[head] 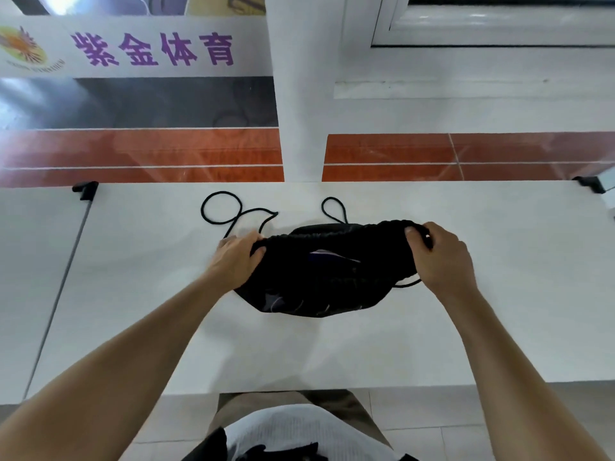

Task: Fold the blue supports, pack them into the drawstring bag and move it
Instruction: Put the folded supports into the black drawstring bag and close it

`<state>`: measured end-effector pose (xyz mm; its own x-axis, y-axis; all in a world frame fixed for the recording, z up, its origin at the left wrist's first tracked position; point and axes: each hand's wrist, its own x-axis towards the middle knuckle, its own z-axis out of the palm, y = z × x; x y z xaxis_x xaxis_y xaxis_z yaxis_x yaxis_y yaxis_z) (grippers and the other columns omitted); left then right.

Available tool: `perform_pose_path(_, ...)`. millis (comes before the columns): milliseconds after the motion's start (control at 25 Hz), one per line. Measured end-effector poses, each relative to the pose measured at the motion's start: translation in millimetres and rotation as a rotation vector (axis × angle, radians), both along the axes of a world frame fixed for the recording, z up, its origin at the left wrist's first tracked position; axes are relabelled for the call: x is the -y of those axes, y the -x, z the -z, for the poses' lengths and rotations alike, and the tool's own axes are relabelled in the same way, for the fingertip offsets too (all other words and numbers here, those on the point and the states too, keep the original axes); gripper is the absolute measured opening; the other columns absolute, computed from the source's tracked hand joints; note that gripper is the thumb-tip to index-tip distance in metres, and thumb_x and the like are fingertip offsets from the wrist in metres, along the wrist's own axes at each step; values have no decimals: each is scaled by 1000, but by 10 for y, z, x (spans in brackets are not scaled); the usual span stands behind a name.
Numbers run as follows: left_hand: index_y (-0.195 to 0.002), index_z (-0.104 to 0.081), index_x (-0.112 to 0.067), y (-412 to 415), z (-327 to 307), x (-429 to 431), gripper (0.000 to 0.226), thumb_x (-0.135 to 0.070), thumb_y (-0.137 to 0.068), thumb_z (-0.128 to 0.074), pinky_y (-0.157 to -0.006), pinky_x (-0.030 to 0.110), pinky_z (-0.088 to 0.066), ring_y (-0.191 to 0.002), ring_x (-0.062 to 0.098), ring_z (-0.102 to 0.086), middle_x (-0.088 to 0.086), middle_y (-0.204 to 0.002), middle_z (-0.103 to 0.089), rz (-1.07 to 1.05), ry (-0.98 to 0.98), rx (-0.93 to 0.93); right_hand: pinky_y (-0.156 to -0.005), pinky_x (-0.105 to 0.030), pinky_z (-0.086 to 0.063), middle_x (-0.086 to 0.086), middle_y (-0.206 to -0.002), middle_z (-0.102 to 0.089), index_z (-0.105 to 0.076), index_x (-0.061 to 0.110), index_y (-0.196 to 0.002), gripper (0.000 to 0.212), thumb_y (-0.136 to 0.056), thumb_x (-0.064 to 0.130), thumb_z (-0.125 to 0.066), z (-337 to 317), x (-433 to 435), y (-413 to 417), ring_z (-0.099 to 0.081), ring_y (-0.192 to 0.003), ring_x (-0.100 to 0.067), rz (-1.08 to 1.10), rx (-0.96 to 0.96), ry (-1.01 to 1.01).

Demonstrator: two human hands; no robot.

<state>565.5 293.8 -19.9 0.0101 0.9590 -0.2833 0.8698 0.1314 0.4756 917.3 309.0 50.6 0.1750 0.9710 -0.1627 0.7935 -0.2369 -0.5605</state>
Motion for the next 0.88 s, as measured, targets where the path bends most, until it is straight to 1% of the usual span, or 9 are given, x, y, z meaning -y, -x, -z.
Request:
perform_pose_path(80, -101, -52, -19, 47, -210, 91, 15, -31, -104, -44, -66, 36, -40, -75, 23, -59, -3, -77, -59, -100, -73, 149, -66, -34, -46, 1, -76, -66, -61, 24, -85, 21, -94, 42, -56, -56, -14, -102, -62, -76, -20, 69, -193, -13)
perform_pose_path(160, -88, -48, -19, 153, -480, 173, 26, -36, -106, -39, -57, 35, -38, -61, 16, -51, -4, -66, -53, -150, -173, 195, -66, -32, -46, -5, -79, -68, -64, 23, -94, 16, -95, 38, -60, -86, -27, -224, -63, -76, -21, 114, -298, -85)
perform_pose_path(360, -65, -37, -4, 516, -856, 300, 60, -49, -105, -39, -55, 38, -32, -52, 24, -36, 6, -53, -37, -314, -361, 22, -65, -38, -45, -6, -74, -62, -61, 19, -102, 21, -100, 38, -53, -74, -160, -353, -54, -65, -26, 156, -217, -243)
perform_pose_path(440, -58, -35, -5, 846, -877, 310, 61, -44, -105, -42, -56, 39, -26, -51, 31, -35, 10, -49, -36, -472, -414, -86, -73, -41, -48, -11, -85, -68, -62, 15, -107, 24, -100, 35, -52, -22, -209, -580, -61, -75, -33, 290, -191, -284)
perform_pose_path(520, -57, -41, -3, 1188, -816, 348, 60, -37, -106, -41, -61, 38, -29, -53, 35, -40, 10, -48, -38, -585, -398, -172, -76, -39, -47, -17, -98, -70, -62, 11, -111, 27, -101, 33, -51, 96, -175, -791, -64, -87, -37, 415, -179, -220)
perform_pose_path(600, -59, -46, 0, 1319, -683, 355, 61, -37, -107, -36, -66, 42, -35, -62, 40, -49, 14, -51, -44, -624, -299, -195, -81, -40, -46, -20, -104, -70, -65, 9, -109, 27, -101, 29, -49, 299, -122, -798, -64, -98, -40, 419, -120, -98)
perform_pose_path(680, -70, -55, -2, 1164, -555, 305, 59, -41, -106, -30, -73, 46, -41, -80, 46, -57, 20, -67, -59, -585, -166, -192, -84, -41, -45, -16, -102, -68, -69, 11, -104, 31, -102, 30, -45, 461, -62, -619, -61, -104, -40, 342, -111, 45)
perform_pose_path(800, -107, -61, -17, 675, -470, 306, 55, -49, -100, -16, -87, 49, -42, -98, 40, -63, 13, -98, -72, -310, -194, -181, -94, -44, -39, -10, -113, -60, -68, 19, -109, 39, -101, 40, -37, 523, 34, -222, -55, -111, -36, 171, 15, 131)
perform_pose_path(880, -122, -59, -27, 287, -443, 314, 53, -50, -100, -17, -98, 48, -41, -110, 29, -62, 0, -110, -71, -107, -234, -22, -98, -45, -37, -3, -122, -60, -70, 27, -107, 47, -95, 49, -29, 518, 101, 21, -55, -115, -29, 42, 45, 48)
